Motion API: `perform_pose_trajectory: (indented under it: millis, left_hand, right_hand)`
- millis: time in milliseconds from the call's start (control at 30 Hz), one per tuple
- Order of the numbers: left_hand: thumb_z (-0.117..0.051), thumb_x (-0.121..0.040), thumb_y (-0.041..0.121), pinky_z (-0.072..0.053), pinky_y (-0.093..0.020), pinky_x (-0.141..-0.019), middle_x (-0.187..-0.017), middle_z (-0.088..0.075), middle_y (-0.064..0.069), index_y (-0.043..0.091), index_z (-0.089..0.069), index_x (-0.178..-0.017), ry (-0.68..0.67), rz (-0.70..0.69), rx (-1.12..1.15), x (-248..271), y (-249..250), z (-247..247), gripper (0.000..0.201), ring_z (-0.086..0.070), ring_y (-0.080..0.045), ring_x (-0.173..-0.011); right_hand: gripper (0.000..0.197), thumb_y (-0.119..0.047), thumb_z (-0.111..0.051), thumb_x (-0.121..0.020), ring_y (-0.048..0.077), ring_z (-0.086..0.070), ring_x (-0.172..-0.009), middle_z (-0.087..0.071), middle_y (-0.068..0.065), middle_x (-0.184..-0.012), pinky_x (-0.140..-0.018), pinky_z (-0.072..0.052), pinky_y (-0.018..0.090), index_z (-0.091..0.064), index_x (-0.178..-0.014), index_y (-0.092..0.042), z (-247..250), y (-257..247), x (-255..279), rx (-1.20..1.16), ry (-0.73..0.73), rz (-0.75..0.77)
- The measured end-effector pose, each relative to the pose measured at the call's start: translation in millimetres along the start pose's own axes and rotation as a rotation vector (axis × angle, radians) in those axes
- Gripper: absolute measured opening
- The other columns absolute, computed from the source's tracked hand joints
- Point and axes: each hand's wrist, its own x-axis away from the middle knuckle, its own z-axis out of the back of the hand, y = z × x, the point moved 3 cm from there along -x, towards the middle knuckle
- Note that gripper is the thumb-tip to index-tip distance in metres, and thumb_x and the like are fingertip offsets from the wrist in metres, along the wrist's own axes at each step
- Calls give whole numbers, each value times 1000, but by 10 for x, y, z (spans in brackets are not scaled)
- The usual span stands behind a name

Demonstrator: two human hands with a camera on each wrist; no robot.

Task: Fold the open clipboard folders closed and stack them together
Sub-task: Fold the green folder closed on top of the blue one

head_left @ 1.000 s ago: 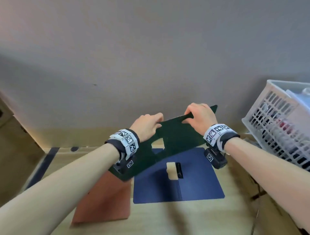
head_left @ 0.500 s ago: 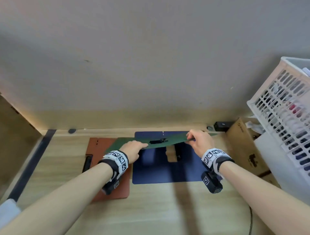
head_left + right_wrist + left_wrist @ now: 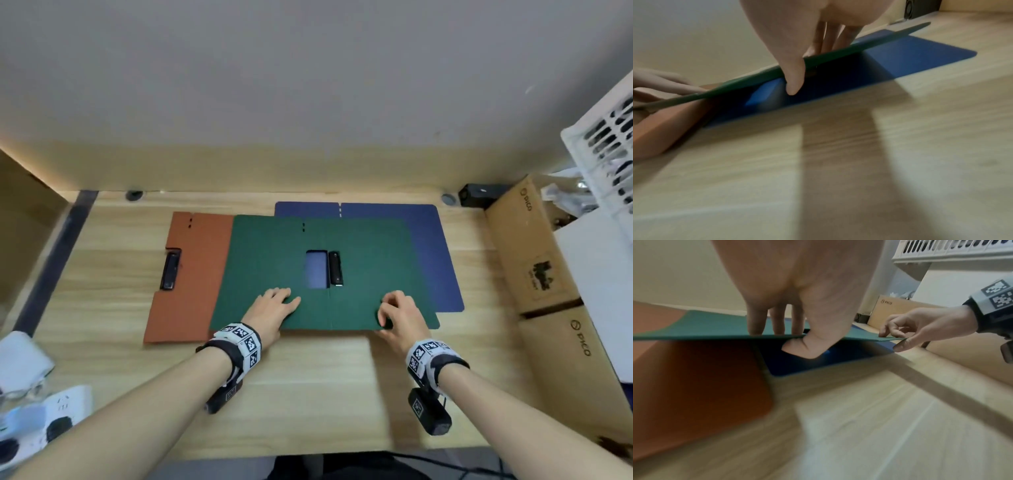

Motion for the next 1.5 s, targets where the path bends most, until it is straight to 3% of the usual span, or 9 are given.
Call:
perform_pose_trajectory:
  millis: [267,367,467,600,767,1033,1233,1333,1500]
  left_hand:
    - [-59,-78,0,-20,-51,-119,-162,-8,-9,21,-15,-154,-68,43,-49,-18,36,-406,90,-7,-33,-149]
    - [-58,-77,1,-20,-51,-119,-163,-2,-5,23,-15,-155,-94,45,12,-7,4,-461,92,-2,-29,-151]
    - [-52,-80,8,-21,-46,-119,-164,-8,-1,23,-27,-152,-65,57,169,14,-65,-411,77,-6,-23,-151]
    - [-54,-83,14,-32,-42,-115,-158,-27,-2,18,-42,-145,155,320,388,144,-365,-329,63,-25,-23,-145]
    - [-65,-83,12,-36,-39,-111,-141,-42,-11,8,-51,-135,370,787,677,406,-739,-373,55,-41,-30,-129]
    - [-67,-77,4,-46,-36,-102,-128,-60,-7,9,-54,-130,421,951,1209,451,-910,-320,55,-60,-26,-114]
    - [-68,-80,5,-50,-37,-97,-95,-70,-6,10,-64,-111,406,911,1225,526,-982,14,32,-66,-27,-101]
    - [-71,-81,13,-50,-30,-81,-85,-67,-4,12,-66,-96,419,761,1242,549,-825,352,16,-63,-21,-82]
    - [-56,-93,28,-45,-27,-57,-71,-60,-4,15,-59,-79,328,406,1383,525,-290,918,19,-56,-15,-59]
  right_hand:
    - [17,-32,-73,-76,14,-37,-114,-41,-6,-117,-88,-45,30,-61,-87,-25,-298,3,-108,-23,-145,-13]
    - [24,-38,-71,-79,16,-38,-117,-44,-4,-120,-98,-42,34,-63,-96,-23,-294,-84,-273,-85,-140,38]
    - [50,-38,-72,-79,20,-34,-131,-39,-2,-140,-107,-39,36,-58,-123,-20,-269,-213,-481,-35,-138,74]
    - [82,-45,-71,-80,24,-18,-146,-17,-1,-161,-117,-29,39,-32,-148,-19,-305,-365,-682,119,-173,69]
    - [86,-50,-65,-84,26,-15,-147,-9,2,-163,-115,-33,40,-22,-152,-18,-371,-430,-707,251,-179,85]
    - [83,-49,-62,-86,27,-16,-147,-8,3,-163,-112,-37,41,-21,-151,-17,-391,-422,-717,292,-194,108]
    - [84,-49,-59,-88,25,-11,-149,-3,2,-164,-114,-33,41,-15,-153,-18,-342,-433,-683,269,-232,102]
    - [85,-53,-56,-88,23,-10,-150,-1,-1,-164,-117,-29,41,-14,-154,-20,-253,-445,-702,243,-301,89]
    - [68,-53,-46,-95,22,-32,-144,-32,4,-158,-116,-26,35,-32,-150,-15,189,-508,-816,-140,-358,-42]
